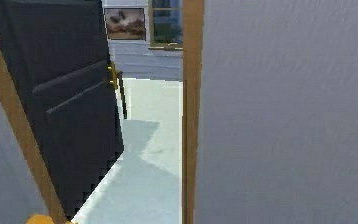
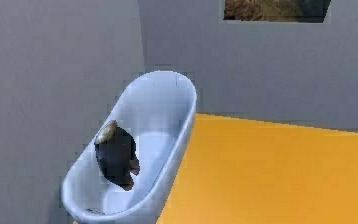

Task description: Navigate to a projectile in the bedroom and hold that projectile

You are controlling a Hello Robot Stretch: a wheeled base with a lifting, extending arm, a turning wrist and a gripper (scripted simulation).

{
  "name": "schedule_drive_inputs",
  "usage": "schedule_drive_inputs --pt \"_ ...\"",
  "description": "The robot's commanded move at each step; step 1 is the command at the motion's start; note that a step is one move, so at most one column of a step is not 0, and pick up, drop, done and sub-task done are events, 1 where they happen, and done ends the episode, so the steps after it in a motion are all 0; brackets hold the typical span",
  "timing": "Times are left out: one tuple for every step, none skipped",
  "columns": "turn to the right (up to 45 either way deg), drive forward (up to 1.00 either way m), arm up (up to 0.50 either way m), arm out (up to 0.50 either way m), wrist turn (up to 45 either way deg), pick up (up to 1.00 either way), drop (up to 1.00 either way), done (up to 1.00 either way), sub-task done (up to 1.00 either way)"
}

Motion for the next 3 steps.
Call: schedule_drive_inputs --pt "-21.0 0.00 0.00 0.00 0.0 0.00 0.00 0.00 0.00" --pt "0.0 0.75 0.00 0.00 0.0 0.00 0.00 0.00 0.00" --pt "12.0 0.00 0.00 0.00 0.0 0.00 0.00 0.00 0.00"
